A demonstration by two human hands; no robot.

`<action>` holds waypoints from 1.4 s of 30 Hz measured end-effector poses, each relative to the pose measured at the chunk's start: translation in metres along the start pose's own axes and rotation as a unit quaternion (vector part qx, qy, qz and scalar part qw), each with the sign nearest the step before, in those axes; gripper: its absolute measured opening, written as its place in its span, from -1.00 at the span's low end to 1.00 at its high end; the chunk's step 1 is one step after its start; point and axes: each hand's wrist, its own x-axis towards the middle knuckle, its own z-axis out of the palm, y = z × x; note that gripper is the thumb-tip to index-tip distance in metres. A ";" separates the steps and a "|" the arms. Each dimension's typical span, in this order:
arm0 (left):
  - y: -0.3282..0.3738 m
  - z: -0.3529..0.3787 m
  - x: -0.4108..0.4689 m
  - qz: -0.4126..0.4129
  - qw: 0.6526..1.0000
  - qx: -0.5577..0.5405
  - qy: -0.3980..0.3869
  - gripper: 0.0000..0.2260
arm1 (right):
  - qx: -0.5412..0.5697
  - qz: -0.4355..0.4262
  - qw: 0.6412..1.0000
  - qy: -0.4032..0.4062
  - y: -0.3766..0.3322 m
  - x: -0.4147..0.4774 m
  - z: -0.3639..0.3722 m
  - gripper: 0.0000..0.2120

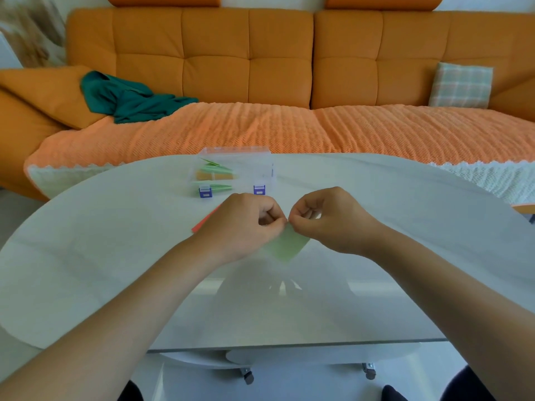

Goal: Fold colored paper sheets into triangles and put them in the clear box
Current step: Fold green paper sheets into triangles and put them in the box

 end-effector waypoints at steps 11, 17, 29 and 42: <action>-0.012 -0.021 0.006 -0.031 0.998 0.056 0.013 -0.87 | -0.121 0.003 0.993 -0.001 0.031 0.007 -0.022 -0.93; -0.009 -0.015 0.005 -0.021 0.998 0.042 0.036 -0.88 | -0.045 -0.023 0.998 0.036 0.023 0.009 -0.018 -0.90; 0.001 -0.008 0.002 0.041 0.995 0.044 0.082 -0.87 | -0.044 -0.070 0.996 0.021 0.002 0.005 0.006 -0.90; -0.006 -0.019 0.003 0.018 0.999 -0.020 0.040 -0.87 | 0.015 -0.028 0.999 0.044 0.002 0.008 -0.001 -0.83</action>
